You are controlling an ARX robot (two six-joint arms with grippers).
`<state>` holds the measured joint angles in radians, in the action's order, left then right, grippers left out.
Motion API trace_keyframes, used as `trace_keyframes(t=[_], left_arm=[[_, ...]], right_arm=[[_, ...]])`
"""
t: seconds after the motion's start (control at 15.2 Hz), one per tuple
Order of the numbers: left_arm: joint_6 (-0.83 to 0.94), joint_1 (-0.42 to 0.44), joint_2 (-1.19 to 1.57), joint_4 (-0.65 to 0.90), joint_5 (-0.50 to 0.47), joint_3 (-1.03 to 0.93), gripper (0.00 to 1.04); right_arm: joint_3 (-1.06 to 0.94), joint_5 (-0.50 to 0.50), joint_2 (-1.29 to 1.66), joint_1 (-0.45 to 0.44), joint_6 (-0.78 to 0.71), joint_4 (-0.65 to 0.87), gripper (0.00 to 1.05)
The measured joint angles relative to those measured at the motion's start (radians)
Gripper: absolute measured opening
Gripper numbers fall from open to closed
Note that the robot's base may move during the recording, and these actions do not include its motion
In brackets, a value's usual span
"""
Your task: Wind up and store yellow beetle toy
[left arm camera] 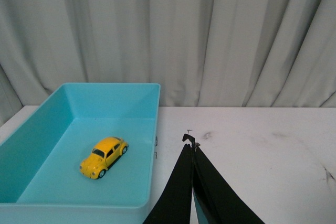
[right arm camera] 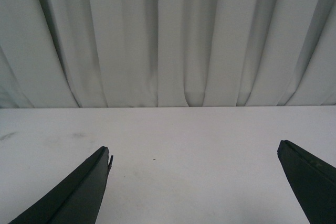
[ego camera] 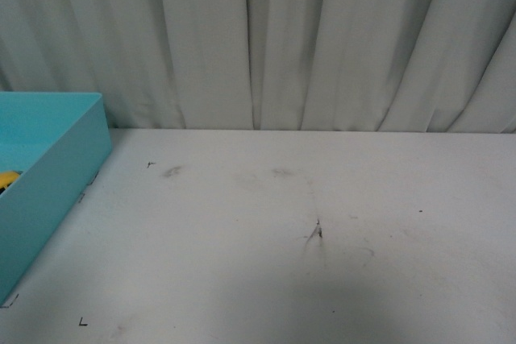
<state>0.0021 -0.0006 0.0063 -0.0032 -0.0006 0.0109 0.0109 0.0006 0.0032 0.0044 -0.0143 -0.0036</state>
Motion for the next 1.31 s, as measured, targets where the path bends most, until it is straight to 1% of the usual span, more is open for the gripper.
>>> trace_keyframes(t=[0.52, 0.59, 1.25, 1.31], left_arm=[[0.001, 0.000, 0.000, -0.004, 0.000, 0.000, 1.00], [0.001, 0.000, 0.000, 0.003, -0.001, 0.000, 0.98], [0.000, 0.000, 0.000, 0.007, -0.001, 0.000, 0.98], [0.001, 0.000, 0.000, -0.004, 0.003, 0.000, 0.98]], right_arm=[[0.000, 0.000, 0.000, 0.000, 0.000, -0.004, 0.98], [0.000, 0.000, 0.000, 0.000, 0.000, 0.002, 0.98], [0.000, 0.000, -0.001, 0.000, 0.000, 0.011, 0.98], [0.000, 0.000, 0.002, 0.000, 0.000, -0.008, 0.98]])
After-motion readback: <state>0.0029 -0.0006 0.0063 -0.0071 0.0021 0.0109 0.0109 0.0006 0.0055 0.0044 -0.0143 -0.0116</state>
